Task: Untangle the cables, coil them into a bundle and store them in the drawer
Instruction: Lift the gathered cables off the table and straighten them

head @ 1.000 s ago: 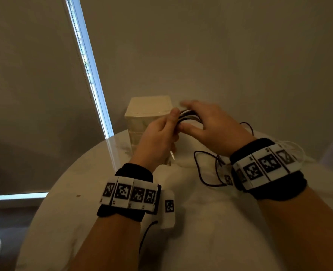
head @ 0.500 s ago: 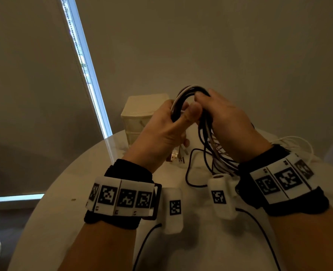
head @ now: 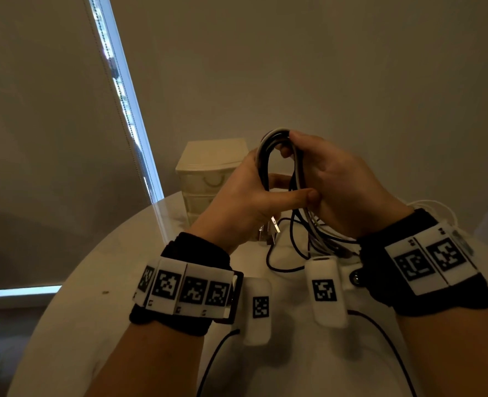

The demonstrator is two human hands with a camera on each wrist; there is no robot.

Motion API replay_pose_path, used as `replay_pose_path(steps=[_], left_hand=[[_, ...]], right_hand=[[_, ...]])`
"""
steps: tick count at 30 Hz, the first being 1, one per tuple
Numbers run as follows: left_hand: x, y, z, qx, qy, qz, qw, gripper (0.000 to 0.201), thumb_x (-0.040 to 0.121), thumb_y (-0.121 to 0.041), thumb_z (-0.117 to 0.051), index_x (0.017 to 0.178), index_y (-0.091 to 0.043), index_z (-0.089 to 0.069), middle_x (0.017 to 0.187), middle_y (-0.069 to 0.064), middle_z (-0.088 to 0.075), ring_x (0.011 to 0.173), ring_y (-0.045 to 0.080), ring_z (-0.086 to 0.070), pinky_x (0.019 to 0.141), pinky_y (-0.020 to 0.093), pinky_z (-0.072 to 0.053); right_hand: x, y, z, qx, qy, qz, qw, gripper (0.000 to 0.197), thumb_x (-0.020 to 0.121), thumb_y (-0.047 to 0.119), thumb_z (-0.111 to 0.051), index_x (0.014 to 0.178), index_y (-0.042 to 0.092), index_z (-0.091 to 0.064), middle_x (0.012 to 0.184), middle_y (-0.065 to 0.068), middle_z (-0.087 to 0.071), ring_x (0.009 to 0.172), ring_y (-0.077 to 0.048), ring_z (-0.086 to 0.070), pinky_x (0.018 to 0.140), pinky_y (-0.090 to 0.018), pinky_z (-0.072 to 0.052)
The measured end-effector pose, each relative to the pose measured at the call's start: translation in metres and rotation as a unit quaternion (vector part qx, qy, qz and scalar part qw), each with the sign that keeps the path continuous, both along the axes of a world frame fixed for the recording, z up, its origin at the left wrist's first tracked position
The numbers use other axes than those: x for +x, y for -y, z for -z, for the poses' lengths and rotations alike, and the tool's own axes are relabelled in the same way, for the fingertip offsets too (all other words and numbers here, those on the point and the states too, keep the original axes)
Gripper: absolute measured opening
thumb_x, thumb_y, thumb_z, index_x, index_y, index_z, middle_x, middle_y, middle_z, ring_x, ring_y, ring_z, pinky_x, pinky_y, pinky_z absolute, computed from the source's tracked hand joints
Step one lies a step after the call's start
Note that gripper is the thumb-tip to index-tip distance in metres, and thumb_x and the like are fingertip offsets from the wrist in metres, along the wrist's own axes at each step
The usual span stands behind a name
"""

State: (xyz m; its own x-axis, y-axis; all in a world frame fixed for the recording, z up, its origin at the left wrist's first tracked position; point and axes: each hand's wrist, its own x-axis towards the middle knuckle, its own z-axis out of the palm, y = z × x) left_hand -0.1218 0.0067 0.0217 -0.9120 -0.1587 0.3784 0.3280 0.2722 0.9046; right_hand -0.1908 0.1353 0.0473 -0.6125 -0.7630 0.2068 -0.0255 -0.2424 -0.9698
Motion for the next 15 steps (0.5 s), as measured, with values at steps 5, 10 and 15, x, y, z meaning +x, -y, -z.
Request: replay_pose_path(steps=[5,10,15], left_hand=[[0.010,0.015,-0.002,-0.025,0.039,0.020,0.999,0.052,0.089,-0.015,-0.077,0.136,-0.016,-0.056,0.095,0.002,-0.076,0.087,0.026,-0.071,0.080,0.046,-0.057],[0.016,0.021,-0.006,0.022,0.012,-0.104,0.994,0.018,0.098,-0.019,-0.060,0.091,-0.005,-0.070,0.069,0.005,-0.060,0.058,0.016,-0.053,0.055,0.030,-0.044],[0.014,0.015,-0.010,0.126,-0.008,-0.138,0.982,0.024,0.103,-0.025,-0.052,0.089,-0.012,-0.067,0.070,0.000,-0.062,0.059,0.015,-0.059,0.055,0.026,-0.049]], right_hand=[[0.009,0.000,-0.002,0.045,-0.058,-0.005,0.997,0.031,0.100,0.041,-0.043,0.099,0.020,-0.066,0.113,-0.001,-0.066,0.113,-0.021,-0.060,0.084,-0.034,-0.047],[0.010,0.003,-0.001,0.177,-0.295,0.082,0.936,0.069,0.093,0.050,-0.056,0.150,0.031,-0.022,0.150,0.009,-0.040,0.125,0.005,-0.041,0.104,-0.024,-0.033],[0.011,0.009,0.018,0.263,-0.346,0.008,0.901,0.085,0.085,0.048,-0.070,0.152,0.033,-0.019,0.136,0.010,-0.057,0.118,-0.003,-0.057,0.093,-0.020,-0.046]])
